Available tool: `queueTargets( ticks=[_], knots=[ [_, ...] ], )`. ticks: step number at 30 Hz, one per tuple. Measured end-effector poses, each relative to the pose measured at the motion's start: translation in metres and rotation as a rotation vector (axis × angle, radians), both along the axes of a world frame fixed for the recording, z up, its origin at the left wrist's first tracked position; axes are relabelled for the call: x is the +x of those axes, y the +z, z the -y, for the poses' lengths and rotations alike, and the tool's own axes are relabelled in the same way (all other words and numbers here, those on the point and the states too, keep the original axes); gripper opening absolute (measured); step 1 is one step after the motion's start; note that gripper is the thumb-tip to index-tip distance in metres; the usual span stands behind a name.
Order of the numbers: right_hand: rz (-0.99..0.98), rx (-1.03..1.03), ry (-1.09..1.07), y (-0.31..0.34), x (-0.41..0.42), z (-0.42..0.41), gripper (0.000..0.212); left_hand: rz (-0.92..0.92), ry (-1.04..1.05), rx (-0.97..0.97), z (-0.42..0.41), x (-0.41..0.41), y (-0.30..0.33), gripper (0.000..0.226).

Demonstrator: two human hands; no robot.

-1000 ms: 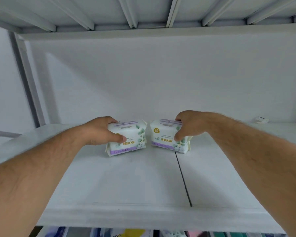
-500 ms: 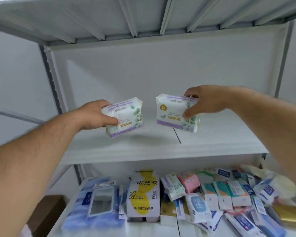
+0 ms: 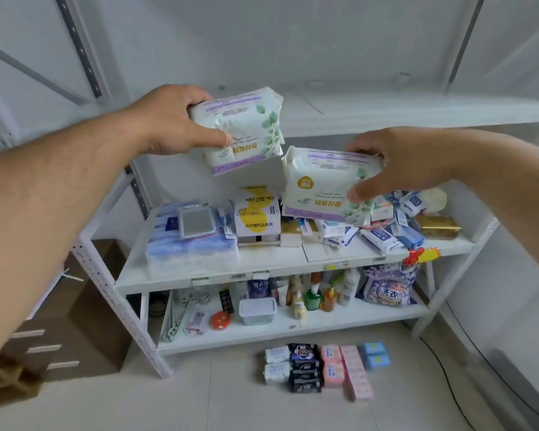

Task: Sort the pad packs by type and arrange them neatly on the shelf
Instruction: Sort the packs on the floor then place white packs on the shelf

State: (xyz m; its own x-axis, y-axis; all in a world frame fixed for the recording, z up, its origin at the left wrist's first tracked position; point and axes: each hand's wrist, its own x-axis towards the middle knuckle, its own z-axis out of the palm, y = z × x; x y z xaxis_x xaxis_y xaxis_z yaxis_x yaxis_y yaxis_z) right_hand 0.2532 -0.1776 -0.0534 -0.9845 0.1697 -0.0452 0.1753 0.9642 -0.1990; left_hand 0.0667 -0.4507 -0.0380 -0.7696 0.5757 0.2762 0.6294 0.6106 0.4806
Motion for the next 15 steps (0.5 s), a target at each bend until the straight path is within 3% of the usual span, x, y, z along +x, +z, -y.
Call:
queueTargets(
  ticks=[4, 8, 15],
  knots=[
    [0.134, -0.042, 0.036, -0.051, 0.030, 0.023, 0.046, 0.087, -0.096, -0.037, 0.011, 0.040, -0.030, 0.053],
    [0.279, -0.089, 0.032, -0.114, 0.050, 0.026, 0.060, 0.119, -0.152, -0.149, 0.009, 0.069, -0.076, 0.060],
    [0.419, -0.154, 0.078, -0.235, 0.086, 0.016, 0.074, 0.329, -0.154, -0.261, -0.014, 0.104, -0.202, 0.076]
  ],
)
